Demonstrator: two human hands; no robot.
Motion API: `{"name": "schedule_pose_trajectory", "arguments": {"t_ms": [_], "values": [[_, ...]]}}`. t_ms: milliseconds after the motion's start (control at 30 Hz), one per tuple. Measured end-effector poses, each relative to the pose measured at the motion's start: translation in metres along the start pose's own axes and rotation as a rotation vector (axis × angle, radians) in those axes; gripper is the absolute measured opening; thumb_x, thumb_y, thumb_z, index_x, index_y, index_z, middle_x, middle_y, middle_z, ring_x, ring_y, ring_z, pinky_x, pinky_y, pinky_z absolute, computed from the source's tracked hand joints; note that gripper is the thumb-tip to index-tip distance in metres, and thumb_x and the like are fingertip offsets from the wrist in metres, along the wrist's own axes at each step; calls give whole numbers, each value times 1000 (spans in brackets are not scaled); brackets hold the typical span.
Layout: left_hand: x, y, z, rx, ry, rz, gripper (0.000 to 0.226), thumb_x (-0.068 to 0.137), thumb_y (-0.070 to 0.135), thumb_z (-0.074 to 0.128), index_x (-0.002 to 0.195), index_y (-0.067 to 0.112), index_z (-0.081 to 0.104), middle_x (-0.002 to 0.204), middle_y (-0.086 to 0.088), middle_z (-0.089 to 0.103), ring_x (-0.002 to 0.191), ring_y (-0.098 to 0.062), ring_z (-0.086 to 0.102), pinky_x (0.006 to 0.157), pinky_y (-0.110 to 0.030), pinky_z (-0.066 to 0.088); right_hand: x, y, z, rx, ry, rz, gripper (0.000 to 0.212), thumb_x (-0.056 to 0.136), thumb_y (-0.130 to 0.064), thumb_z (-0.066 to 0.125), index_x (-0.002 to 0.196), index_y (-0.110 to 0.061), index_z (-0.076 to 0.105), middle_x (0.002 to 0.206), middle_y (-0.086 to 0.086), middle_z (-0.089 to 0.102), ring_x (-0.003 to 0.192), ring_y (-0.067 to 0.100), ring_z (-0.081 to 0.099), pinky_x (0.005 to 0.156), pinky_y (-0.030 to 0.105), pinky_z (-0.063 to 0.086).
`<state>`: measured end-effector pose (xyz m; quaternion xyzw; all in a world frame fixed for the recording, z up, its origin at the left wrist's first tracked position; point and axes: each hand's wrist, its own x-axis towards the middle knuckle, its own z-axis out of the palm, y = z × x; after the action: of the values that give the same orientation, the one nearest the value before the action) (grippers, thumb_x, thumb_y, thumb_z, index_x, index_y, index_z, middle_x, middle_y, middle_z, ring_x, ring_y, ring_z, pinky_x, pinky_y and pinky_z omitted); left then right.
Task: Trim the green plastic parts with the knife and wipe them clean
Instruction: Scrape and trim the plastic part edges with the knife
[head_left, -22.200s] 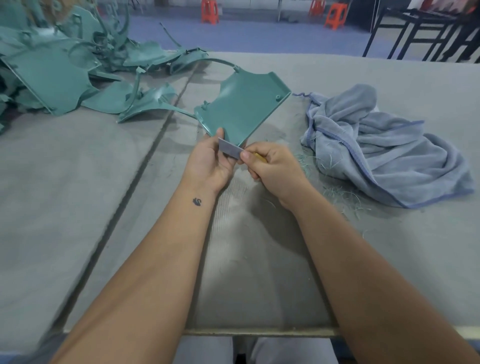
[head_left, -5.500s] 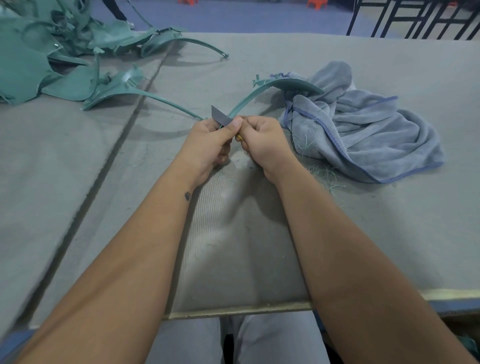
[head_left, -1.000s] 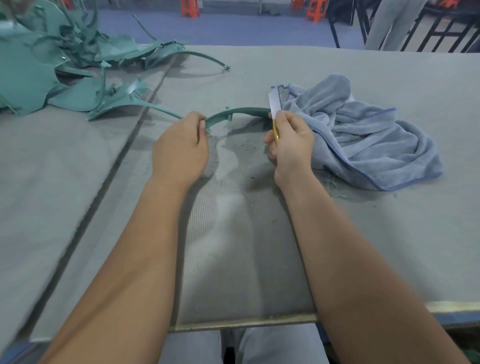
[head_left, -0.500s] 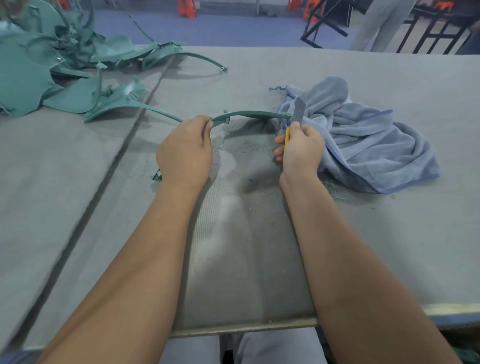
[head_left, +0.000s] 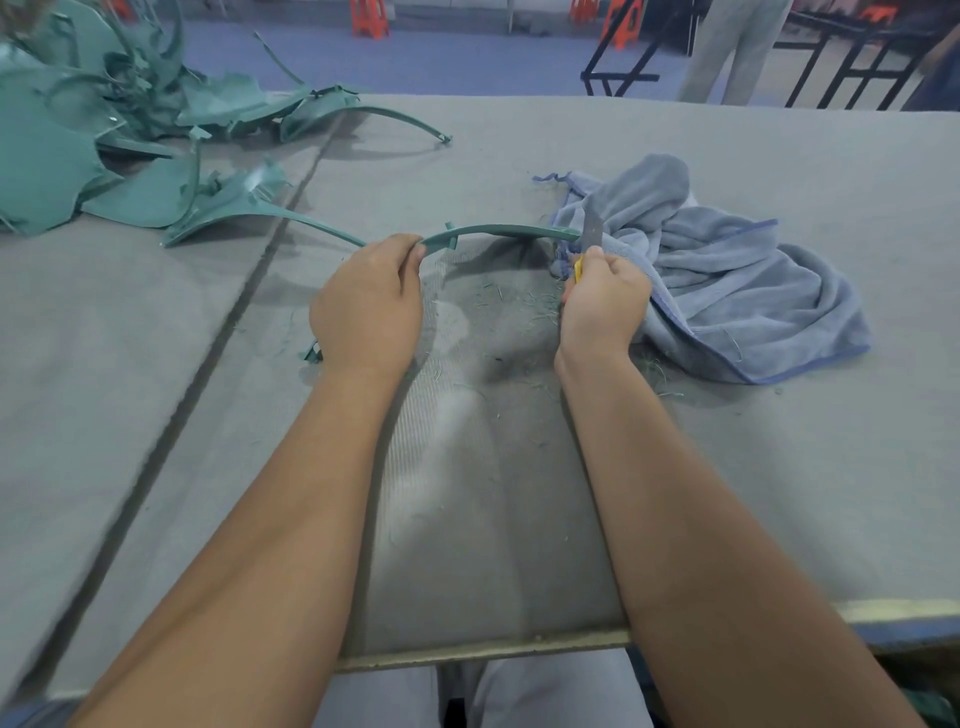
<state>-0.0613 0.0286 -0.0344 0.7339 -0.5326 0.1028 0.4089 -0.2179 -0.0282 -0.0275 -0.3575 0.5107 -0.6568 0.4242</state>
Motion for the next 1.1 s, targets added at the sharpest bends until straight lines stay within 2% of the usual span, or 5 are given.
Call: {"name": "schedule_pose_trajectory", "arguments": {"t_ms": [167,367,767,900,1100], "values": [[0,1,0,11,-8,-8,30,103,35,38,105,23,66,90,0,65,74,-15,44,53,-31,18,3,5,1,-108,-35,-6,44,93,-10,49,52,-19,37,53,-4,37,55,15,30,57,29,28],[-3,3,1,3,-50,41,31,103,35,38,112,26,66,94,-3,68,86,-27,60,60,-34,38,-1,9,6,-296,-187,-94,45,92,-12,48,52,-20,29,51,-2,32,54,17,26,60,34,26],[-7,9,2,6,-162,144,33,103,34,40,125,24,63,106,-6,69,96,-31,62,72,-41,48,-11,12,9,-371,-364,-135,47,91,-17,49,47,-21,34,47,-8,31,54,17,28,57,35,25],[-8,11,2,-29,-126,99,32,103,36,39,121,26,65,103,-4,69,95,-29,62,70,-37,45,-13,10,8,-269,-309,-136,43,93,-16,47,54,-23,32,51,-6,32,55,16,28,57,33,24],[-6,11,2,-24,-55,29,32,104,38,38,105,24,67,87,-2,66,77,-24,55,59,-31,27,-7,3,2,-47,-8,-33,42,97,-12,43,57,-20,37,60,-3,38,55,12,29,56,28,27]]}}
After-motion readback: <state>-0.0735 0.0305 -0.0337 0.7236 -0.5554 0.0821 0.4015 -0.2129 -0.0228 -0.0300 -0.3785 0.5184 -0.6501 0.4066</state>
